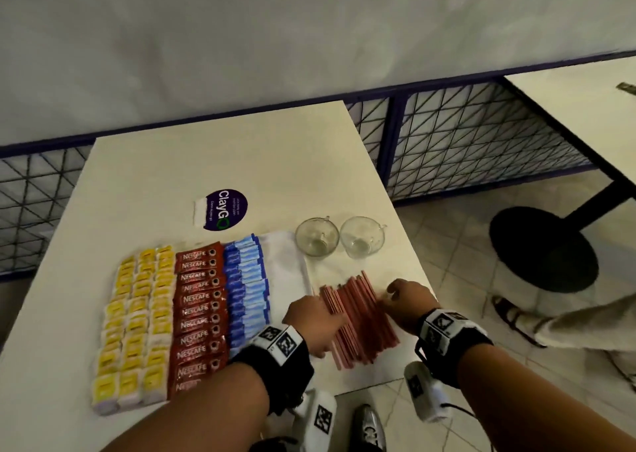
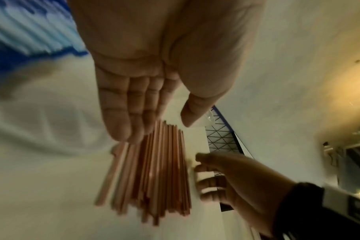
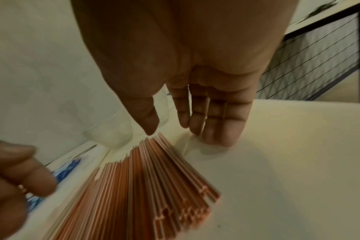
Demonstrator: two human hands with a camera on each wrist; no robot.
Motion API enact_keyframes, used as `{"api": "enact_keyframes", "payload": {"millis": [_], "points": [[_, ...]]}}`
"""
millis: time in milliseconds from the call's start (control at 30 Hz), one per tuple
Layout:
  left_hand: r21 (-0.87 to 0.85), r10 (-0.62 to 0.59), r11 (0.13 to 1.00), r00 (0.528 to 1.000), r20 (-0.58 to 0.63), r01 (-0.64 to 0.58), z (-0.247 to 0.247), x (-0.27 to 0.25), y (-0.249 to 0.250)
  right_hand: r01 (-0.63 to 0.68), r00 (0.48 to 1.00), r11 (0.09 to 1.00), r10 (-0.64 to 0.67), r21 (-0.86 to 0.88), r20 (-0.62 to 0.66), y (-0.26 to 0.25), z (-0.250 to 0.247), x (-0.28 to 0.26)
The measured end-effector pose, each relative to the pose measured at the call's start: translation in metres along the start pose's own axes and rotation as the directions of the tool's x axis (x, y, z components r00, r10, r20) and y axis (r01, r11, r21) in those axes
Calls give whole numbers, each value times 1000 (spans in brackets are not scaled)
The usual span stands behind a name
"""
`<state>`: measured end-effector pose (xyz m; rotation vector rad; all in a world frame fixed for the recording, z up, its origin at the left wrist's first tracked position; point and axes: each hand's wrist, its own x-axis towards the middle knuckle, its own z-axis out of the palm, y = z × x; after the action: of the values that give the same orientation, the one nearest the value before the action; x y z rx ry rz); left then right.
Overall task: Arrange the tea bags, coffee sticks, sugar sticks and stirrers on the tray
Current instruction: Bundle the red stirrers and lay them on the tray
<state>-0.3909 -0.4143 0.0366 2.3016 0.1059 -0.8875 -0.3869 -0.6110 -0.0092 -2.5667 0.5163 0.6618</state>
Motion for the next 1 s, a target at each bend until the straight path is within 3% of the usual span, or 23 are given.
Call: {"api": "enact_keyframes", "payload": {"millis": [67, 133, 233, 533, 800, 1000], "points": [[123, -46, 991, 999, -8, 47, 21, 1, 13, 54, 998, 998, -54, -23, 31, 0, -1, 8], [261, -15, 965, 997, -75, 34, 34, 2, 19, 77, 996, 996, -75, -34, 56, -2, -2, 14], [340, -52, 936, 990, -133, 94, 45, 2, 30, 104, 991, 992, -97, -66, 94, -3, -4, 18], [394, -100, 907, 985, -140, 148, 66, 14, 44, 141, 980, 988, -131, -61, 151, -1, -8, 22], [334, -112, 918, 947, -301, 215, 65, 30, 34, 187, 965, 980, -170, -70, 198, -4, -10, 24], [276, -145, 938, 962, -232, 208, 60, 42, 34, 204, 956, 973, -175, -105, 234, -8, -4, 26]]}}
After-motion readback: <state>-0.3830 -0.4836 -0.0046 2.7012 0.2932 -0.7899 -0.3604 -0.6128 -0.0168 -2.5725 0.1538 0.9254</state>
